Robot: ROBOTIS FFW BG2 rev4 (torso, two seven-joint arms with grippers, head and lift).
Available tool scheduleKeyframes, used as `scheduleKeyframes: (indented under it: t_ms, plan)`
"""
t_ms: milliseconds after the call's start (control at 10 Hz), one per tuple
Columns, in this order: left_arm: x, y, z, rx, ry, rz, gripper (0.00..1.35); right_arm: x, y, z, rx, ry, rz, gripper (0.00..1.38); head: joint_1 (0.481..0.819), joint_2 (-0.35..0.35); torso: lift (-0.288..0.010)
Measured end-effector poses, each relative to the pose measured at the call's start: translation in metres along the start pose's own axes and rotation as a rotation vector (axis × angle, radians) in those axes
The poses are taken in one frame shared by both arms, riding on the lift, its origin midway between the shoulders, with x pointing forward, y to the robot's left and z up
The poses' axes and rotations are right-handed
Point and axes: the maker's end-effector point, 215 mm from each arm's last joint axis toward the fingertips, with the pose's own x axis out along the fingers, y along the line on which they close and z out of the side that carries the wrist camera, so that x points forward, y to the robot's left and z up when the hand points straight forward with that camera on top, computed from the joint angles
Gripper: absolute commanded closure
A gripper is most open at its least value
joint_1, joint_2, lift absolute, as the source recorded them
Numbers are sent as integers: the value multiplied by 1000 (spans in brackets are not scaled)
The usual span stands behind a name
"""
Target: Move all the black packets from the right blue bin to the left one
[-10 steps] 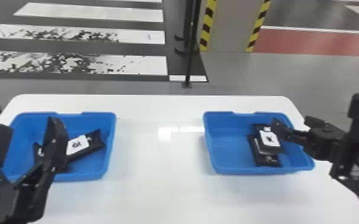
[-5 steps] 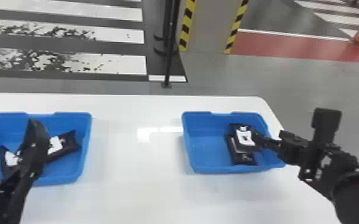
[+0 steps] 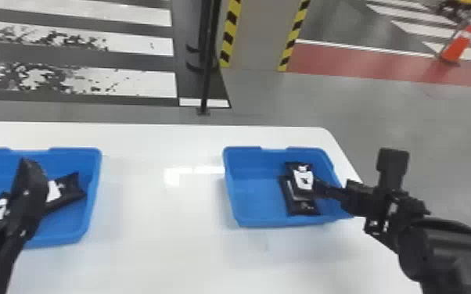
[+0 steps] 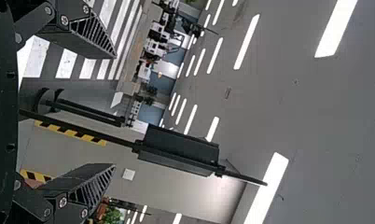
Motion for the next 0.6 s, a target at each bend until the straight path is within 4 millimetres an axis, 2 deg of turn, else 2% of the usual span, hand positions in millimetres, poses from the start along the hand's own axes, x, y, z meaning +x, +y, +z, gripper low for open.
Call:
scheduleKeyframes:
  t_ms: [300,600]
  plan:
    - [1,-1,0,-1,-2,-2,225,12,20,-2,13,0,39,179,695,-228,-140]
    - [2,-1,1,-1,-4,-6,225,28,21,-13,37,28,40,182,695,-222,-140]
